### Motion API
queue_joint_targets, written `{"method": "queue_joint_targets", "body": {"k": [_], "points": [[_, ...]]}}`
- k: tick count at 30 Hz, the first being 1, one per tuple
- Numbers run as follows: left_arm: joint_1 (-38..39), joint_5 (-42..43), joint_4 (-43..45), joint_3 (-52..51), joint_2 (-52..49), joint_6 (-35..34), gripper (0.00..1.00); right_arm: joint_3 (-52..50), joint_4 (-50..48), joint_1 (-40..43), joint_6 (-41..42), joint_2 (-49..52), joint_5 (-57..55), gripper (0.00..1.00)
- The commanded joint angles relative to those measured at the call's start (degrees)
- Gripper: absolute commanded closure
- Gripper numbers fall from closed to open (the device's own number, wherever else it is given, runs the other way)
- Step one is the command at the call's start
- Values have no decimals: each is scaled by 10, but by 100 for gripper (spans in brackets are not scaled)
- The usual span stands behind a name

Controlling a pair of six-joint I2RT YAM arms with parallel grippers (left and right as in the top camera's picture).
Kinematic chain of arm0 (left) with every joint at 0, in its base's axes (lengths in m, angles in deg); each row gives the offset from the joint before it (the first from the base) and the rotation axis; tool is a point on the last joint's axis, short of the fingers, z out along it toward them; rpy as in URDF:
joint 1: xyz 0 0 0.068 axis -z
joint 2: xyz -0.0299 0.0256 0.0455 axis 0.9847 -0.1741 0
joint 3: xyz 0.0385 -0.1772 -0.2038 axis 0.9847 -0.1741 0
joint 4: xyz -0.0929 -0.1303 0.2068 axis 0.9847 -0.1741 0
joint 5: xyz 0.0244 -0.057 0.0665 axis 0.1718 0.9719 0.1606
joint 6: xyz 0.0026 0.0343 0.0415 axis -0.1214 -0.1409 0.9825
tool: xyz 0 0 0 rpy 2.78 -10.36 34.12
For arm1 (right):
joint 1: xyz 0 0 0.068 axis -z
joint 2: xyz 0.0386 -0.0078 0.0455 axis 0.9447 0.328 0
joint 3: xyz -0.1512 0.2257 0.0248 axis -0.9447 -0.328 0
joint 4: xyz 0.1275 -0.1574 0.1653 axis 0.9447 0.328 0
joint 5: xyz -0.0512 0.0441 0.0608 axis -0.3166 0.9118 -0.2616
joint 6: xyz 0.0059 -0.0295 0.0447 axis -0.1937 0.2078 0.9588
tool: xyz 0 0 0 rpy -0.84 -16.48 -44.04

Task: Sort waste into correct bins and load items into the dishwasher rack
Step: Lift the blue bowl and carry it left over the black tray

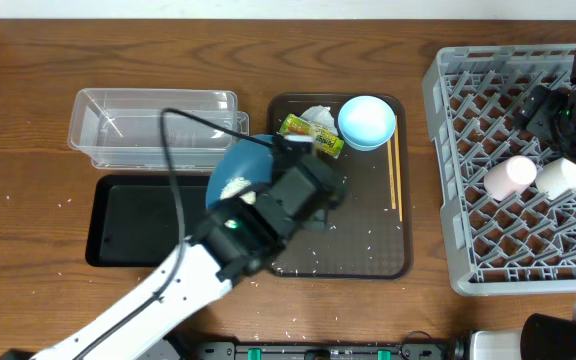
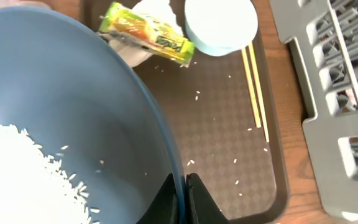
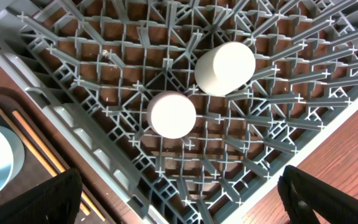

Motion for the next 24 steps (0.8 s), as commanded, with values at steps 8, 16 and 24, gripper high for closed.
{"method": "queue_joint_targets", "body": {"k": [8, 16, 24], "points": [[-125, 124, -61, -1, 31, 5, 94, 4, 0, 3, 0, 0, -3, 1], [-222, 253, -61, -2, 36, 57, 94, 4, 0, 3, 0, 0, -3, 1], [-301, 370, -63, -2, 36, 99, 94, 4, 0, 3, 0, 0, -3, 1]]}}
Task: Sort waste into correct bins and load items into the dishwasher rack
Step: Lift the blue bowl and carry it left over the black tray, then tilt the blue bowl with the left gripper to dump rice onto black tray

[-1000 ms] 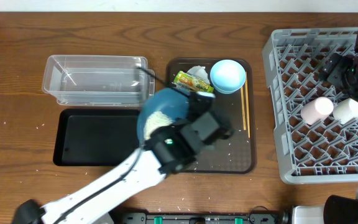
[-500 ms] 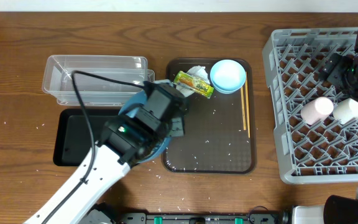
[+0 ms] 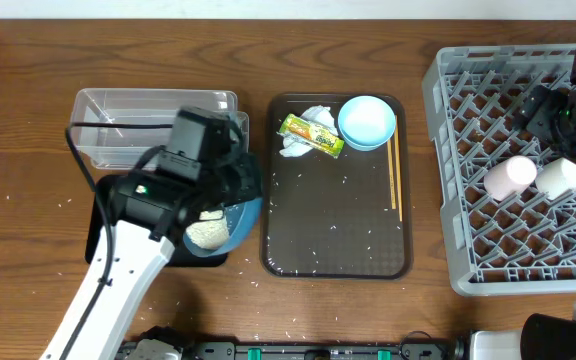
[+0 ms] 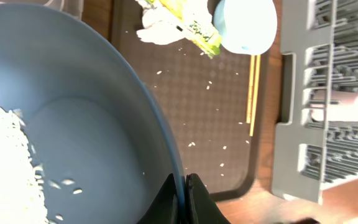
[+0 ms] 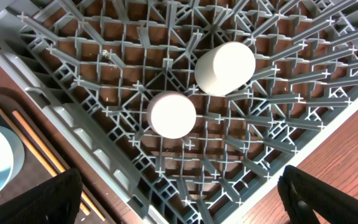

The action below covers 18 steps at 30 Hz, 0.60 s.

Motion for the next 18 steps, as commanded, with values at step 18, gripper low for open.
{"method": "queue_joint_targets", "body": {"k": [18], "points": [[-201, 296, -16, -28, 10, 97, 94, 4, 0, 3, 0, 0, -3, 1]]}}
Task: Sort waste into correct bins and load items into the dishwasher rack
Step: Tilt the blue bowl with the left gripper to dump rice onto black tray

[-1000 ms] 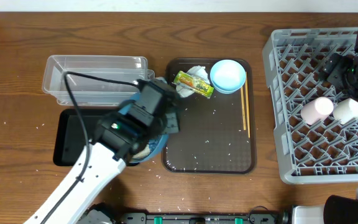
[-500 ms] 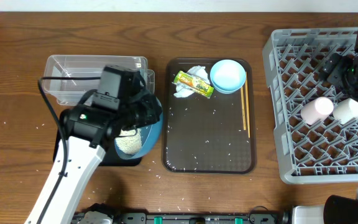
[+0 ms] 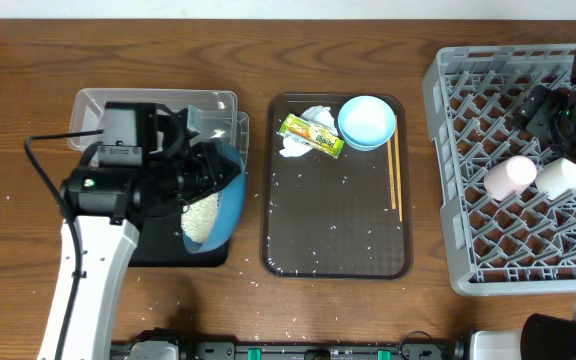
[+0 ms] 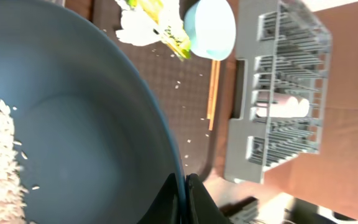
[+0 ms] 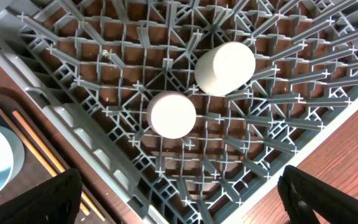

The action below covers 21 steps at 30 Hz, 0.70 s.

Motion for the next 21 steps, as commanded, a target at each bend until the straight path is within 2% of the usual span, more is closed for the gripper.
{"method": "queue_joint_targets", "body": {"k": [1, 13, 21], "points": [[-37, 95, 2, -22, 9, 25, 94, 4, 0, 3, 0, 0, -3, 1], [-189, 258, 4, -77, 10, 120, 94, 4, 0, 3, 0, 0, -3, 1], [-246, 336, 0, -88, 10, 155, 94, 4, 0, 3, 0, 0, -3, 1]]}}
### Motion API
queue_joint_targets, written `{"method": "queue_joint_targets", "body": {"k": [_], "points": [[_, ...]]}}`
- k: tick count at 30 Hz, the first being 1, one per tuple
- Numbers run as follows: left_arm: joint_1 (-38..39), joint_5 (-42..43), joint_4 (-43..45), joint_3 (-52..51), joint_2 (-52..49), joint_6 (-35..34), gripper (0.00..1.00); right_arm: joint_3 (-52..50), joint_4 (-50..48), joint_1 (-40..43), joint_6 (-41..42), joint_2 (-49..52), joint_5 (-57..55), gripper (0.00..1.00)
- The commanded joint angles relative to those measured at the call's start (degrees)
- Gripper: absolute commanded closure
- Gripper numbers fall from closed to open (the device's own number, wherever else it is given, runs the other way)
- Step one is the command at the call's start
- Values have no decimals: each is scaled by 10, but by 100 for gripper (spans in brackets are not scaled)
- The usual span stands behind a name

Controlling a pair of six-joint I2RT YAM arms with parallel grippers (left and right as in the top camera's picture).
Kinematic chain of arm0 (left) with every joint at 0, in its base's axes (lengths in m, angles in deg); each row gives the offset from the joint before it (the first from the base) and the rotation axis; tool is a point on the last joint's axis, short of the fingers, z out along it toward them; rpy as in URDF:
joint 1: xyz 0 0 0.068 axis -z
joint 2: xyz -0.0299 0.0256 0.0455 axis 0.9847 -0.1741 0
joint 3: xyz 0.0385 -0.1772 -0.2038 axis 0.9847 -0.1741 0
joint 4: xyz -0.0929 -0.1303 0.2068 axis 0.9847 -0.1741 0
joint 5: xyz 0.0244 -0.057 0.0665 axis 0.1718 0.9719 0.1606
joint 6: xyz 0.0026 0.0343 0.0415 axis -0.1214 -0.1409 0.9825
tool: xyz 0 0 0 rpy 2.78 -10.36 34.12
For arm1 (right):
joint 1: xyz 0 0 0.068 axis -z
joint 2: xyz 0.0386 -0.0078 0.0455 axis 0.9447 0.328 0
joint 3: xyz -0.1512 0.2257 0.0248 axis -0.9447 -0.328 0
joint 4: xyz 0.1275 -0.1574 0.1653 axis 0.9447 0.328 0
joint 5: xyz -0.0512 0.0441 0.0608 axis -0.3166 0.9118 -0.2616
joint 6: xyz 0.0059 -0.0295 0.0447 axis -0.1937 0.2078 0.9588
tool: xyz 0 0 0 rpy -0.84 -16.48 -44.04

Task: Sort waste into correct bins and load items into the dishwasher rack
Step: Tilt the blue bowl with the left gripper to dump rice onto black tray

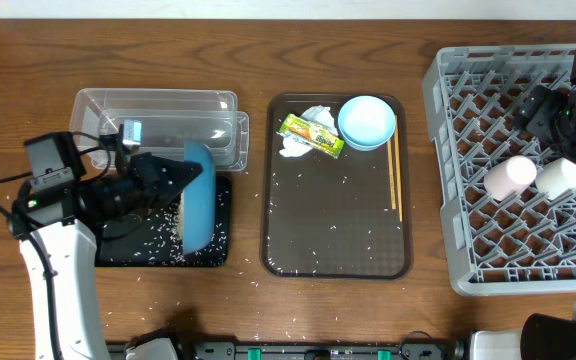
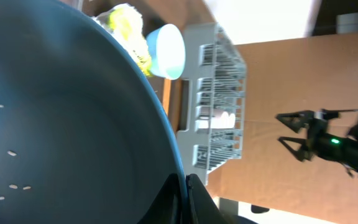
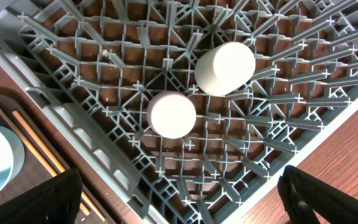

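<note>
A dark blue bowl (image 1: 197,195) stands tipped on edge over the black bin (image 1: 108,250), and white rice (image 1: 153,240) lies scattered in that bin. My left gripper (image 2: 183,198) is shut on the bowl's rim; the bowl's inside (image 2: 61,124) fills the left wrist view, with a little rice at the left edge. My right gripper (image 3: 179,205) hangs open over the grey dishwasher rack (image 1: 448,150). A pink cup (image 3: 171,115) and a white cup (image 3: 225,68) lie in the rack.
A clear plastic bin (image 1: 158,125) sits behind the black one. The brown tray (image 1: 338,230) holds a yellow-green wrapper (image 1: 310,135), crumpled tissue (image 1: 314,116), a light blue bowl (image 1: 367,121), chopsticks (image 1: 397,175) and stray rice grains.
The left arm has swung further left and the bowl is now tipped steeply on edge. The rice that lay in the bowl is spread over the black bin. The right arm has not moved.
The left gripper first held the rice-filled bowl above the brown tray's left edge. Then it held the bowl over the black bin, and then tilted there with rice at its low side. Now the rice lies in the bin. The right gripper stayed open over the rack.
</note>
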Motion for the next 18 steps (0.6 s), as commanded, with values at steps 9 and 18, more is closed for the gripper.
{"method": "queue_joint_targets", "body": {"k": [9, 18], "points": [[-92, 130, 13, -74, 9, 41, 94, 4, 0, 3, 0, 0, -3, 1], [-173, 211, 17, -88, 6, 60, 94, 4, 0, 3, 0, 0, -3, 1]]}}
